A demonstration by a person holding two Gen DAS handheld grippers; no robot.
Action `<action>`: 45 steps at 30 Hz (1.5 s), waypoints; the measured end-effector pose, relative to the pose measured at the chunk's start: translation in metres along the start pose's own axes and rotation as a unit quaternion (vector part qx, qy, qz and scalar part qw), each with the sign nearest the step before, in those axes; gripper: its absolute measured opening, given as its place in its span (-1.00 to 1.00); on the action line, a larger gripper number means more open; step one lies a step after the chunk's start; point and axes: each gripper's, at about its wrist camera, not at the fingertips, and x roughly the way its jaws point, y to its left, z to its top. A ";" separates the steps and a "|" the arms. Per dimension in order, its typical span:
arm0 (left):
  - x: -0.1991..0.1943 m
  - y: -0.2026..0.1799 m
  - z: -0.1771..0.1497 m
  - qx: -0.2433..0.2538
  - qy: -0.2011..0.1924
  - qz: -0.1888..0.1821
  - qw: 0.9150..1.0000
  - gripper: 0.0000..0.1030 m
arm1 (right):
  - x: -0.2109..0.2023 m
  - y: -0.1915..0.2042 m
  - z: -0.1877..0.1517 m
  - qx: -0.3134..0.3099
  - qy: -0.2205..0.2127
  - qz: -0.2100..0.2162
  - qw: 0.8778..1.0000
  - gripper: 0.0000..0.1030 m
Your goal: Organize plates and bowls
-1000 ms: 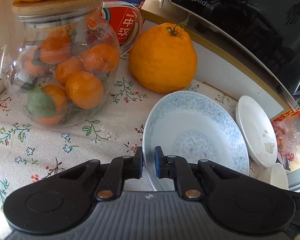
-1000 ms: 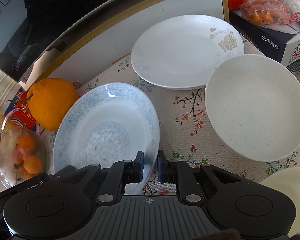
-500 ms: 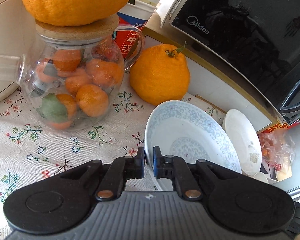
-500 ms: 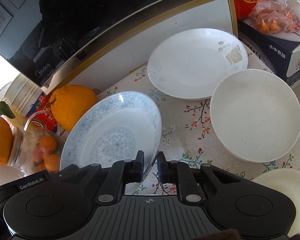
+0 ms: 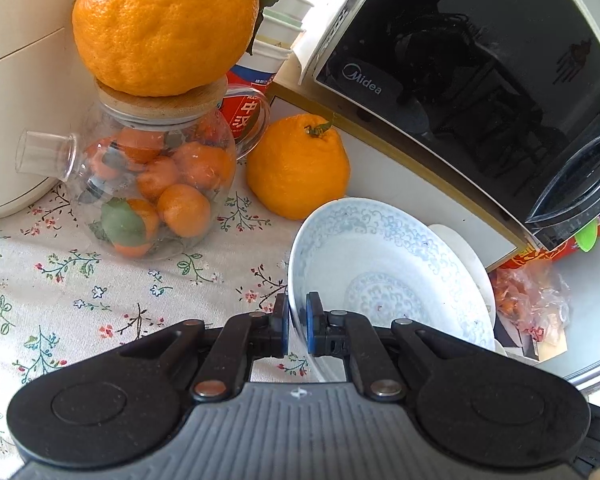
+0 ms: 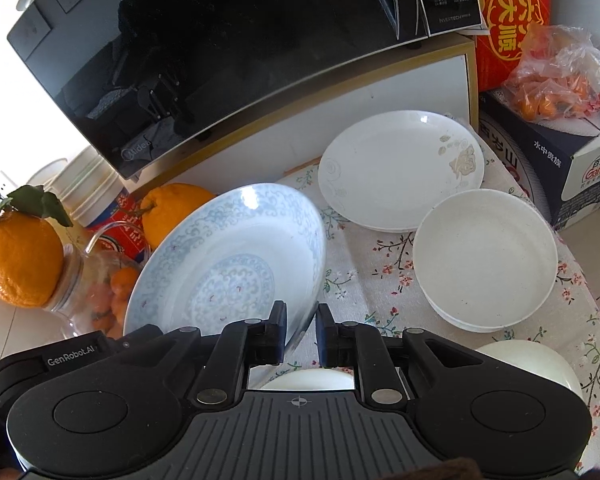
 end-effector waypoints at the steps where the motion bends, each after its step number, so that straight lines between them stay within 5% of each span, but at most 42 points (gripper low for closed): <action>1: -0.002 0.000 -0.001 0.000 0.000 0.000 1.000 -0.87 | -0.003 0.000 -0.001 -0.002 0.000 0.001 1.000 -0.70; 27: -0.099 0.014 -0.035 -0.011 -0.049 -0.009 0.999 -0.87 | -0.082 0.021 -0.051 -0.055 -0.023 0.041 0.997 -0.70; 45: -0.140 0.054 -0.061 -0.029 -0.045 0.003 0.999 -0.85 | -0.103 0.055 -0.087 -0.118 -0.014 0.063 0.991 -0.70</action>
